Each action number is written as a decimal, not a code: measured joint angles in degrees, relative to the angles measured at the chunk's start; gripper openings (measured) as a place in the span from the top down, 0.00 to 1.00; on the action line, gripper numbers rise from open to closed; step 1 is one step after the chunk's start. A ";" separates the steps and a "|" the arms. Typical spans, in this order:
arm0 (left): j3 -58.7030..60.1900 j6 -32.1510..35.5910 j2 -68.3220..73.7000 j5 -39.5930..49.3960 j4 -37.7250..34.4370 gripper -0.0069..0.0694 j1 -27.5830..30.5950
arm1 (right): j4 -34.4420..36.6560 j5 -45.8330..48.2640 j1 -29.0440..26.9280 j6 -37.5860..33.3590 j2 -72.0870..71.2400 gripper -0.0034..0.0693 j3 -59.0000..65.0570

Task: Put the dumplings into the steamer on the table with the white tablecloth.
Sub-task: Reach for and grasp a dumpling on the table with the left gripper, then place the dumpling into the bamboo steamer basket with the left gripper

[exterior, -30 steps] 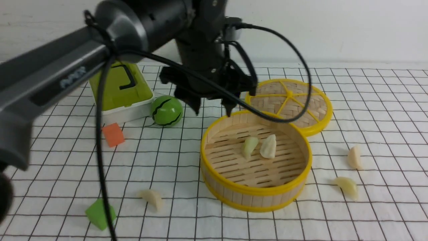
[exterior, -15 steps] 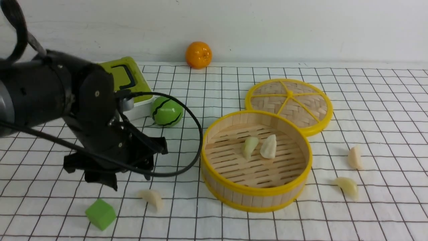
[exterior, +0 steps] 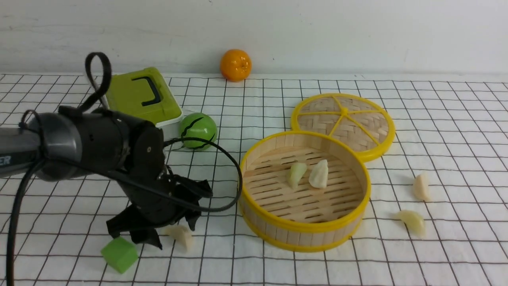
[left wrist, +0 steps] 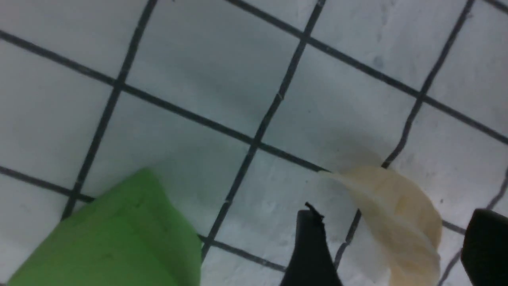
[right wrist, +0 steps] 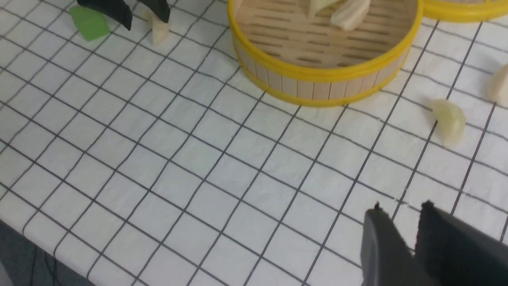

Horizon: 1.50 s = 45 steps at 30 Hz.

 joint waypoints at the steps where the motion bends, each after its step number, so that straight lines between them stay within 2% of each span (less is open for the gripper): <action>1: 0.00 0.00 0.00 -0.14 0.00 0.28 0.00 | 0.00 0.00 0.00 0.00 0.00 0.76 0.14; 4: -0.06 0.33 1.37 -1.21 0.00 0.29 0.00 | 0.00 -0.65 0.00 0.00 0.00 0.76 1.10; 7: -0.06 1.48 1.43 -1.15 0.00 0.34 0.00 | 0.23 -1.76 0.00 0.00 0.00 0.75 1.29; 12: -0.06 3.40 1.26 -0.45 0.00 0.58 0.00 | 0.63 -1.97 0.00 0.00 0.00 0.75 1.34; 13: -0.06 5.42 0.48 -0.46 0.00 0.68 0.00 | 0.79 -1.97 0.00 0.00 0.00 0.75 1.34; 14: -0.06 5.42 0.36 -0.46 0.00 0.69 0.00 | 0.79 -1.97 0.00 0.00 0.00 0.75 1.34; 17: -1.70 12.77 -3.42 1.84 -1.91 0.68 0.00 | 0.83 -2.02 0.00 0.00 0.00 0.75 1.34; 21: -9.44 23.99 -8.37 7.86 -7.44 0.68 0.00 | 0.89 -3.20 0.00 0.00 0.00 0.75 1.34; 25: -19.75 28.74 -8.79 15.26 -11.47 0.68 -0.57 | 1.06 -4.57 0.00 0.00 0.00 0.75 1.34; 29: -26.60 29.53 -7.25 20.21 -9.57 0.68 -3.31 | 1.20 -4.75 0.00 0.00 0.00 0.75 1.34; 32: -32.46 29.54 -3.23 22.45 -5.05 0.68 -8.67 | 1.40 -4.75 0.00 0.00 0.00 0.75 1.34; 34: -33.98 29.39 -1.64 22.73 -3.74 0.68 -10.17 | 1.40 -4.75 0.00 0.00 0.00 0.75 1.34; 37: -39.45 26.29 5.35 23.21 0.00 0.68 -14.48 | 1.42 -4.70 0.00 0.00 0.00 0.75 1.34; 45: -47.30 20.45 18.12 20.39 5.93 0.68 -15.50 | 1.47 -3.23 0.00 0.00 0.00 0.75 1.34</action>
